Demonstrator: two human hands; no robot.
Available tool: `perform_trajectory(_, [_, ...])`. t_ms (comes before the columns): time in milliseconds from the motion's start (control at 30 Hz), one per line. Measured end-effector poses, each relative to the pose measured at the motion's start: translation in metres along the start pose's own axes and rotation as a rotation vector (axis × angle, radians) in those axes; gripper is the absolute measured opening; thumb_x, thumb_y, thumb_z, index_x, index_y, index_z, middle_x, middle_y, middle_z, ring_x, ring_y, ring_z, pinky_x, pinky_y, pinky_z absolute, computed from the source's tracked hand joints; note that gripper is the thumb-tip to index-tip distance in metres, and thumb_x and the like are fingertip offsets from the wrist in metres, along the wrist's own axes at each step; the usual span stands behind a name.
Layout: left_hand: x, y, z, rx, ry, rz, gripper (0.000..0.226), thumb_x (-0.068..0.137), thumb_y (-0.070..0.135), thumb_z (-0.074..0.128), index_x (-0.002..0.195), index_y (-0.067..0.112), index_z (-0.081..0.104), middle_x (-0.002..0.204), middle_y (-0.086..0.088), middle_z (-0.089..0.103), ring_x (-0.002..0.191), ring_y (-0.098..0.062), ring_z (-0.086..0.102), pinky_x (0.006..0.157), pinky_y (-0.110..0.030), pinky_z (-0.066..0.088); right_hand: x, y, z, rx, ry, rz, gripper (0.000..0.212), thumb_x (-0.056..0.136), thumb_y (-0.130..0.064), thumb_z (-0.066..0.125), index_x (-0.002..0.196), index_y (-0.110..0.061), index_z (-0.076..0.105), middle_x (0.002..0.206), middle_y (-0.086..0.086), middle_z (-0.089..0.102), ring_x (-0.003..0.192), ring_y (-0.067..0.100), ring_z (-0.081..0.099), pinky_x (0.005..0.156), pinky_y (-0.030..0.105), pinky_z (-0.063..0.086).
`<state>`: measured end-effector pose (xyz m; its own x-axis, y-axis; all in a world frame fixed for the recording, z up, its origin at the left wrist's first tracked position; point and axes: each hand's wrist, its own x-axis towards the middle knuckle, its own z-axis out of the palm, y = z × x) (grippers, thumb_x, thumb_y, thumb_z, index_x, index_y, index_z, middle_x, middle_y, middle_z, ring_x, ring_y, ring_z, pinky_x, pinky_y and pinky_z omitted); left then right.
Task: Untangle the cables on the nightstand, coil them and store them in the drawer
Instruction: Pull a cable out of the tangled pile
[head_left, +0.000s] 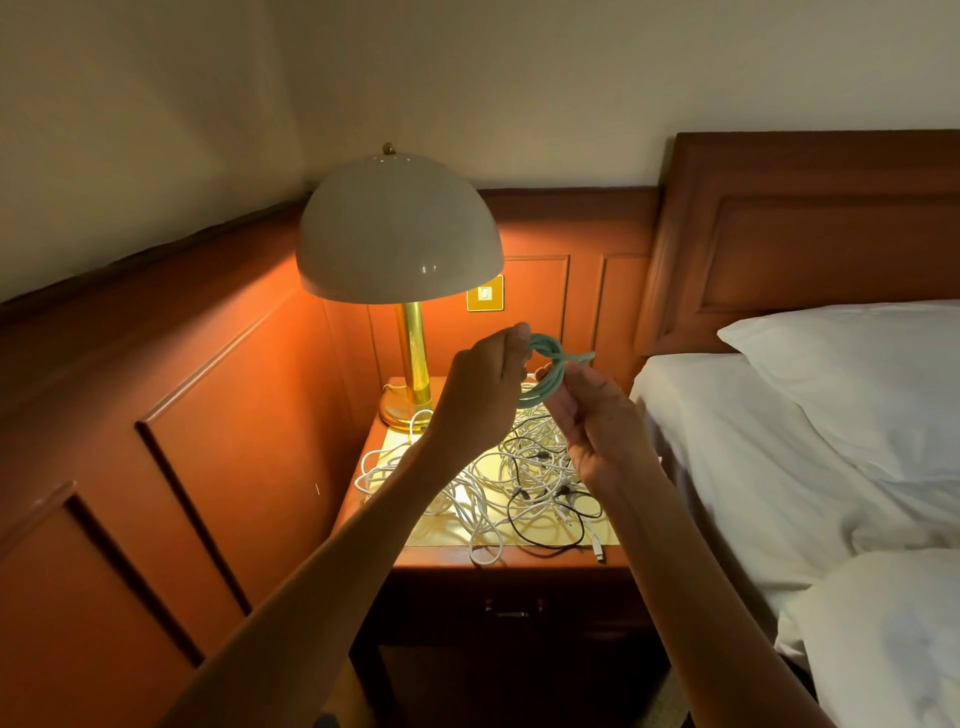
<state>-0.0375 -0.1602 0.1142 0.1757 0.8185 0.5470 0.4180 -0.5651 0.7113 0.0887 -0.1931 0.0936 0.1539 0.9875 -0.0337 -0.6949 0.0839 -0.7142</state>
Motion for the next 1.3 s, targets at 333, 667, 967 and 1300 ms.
perform_trajectory(333, [0.000,-0.005,0.001,0.112,0.015,-0.012,0.033,0.109,0.032,0.033,0.096,0.017,0.059,0.084,-0.010,0.069,0.073,-0.021,0.066,0.064,-0.019,0.045,-0.006,0.003,-0.001,-0.079,-0.057,0.053,0.025,0.094,-0.013,0.066,0.118,-0.004,0.068,0.105,0.009,0.076,0.091,0.017,0.075,0.086,0.033,0.060])
perform_trajectory(667, [0.003,-0.008,0.001,0.172,0.024,0.080,0.036,0.109,0.032,0.034,0.100,0.013,0.064,0.079,0.003,0.064,0.066,-0.001,0.060,0.059,-0.007,0.043,-0.012,-0.001,0.010,0.076,-0.090,0.257,0.014,0.083,-0.012,0.068,0.097,-0.009,0.071,0.094,0.005,0.074,0.095,0.020,0.066,0.082,0.031,0.053])
perform_trajectory(967, [0.016,-0.010,-0.001,0.231,0.028,0.087,0.038,0.109,0.033,0.035,0.109,0.011,0.065,0.068,0.009,0.057,0.061,-0.004,0.056,0.054,-0.012,0.039,-0.015,-0.007,0.015,-0.186,-0.230,0.083,0.020,0.092,0.006,0.058,0.109,0.001,0.066,0.104,0.016,0.072,0.101,0.025,0.069,0.088,0.035,0.059])
perform_trajectory(1300, [0.034,-0.020,-0.003,0.336,0.177,-0.021,0.041,0.109,0.034,0.034,0.114,0.009,0.066,0.082,-0.005,0.065,0.070,-0.021,0.062,0.058,-0.021,0.042,-0.025,-0.005,0.007,-0.590,-0.330,0.166,0.025,0.085,0.005,0.067,0.109,0.009,0.067,0.101,0.025,0.073,0.090,0.032,0.075,0.073,0.028,0.061])
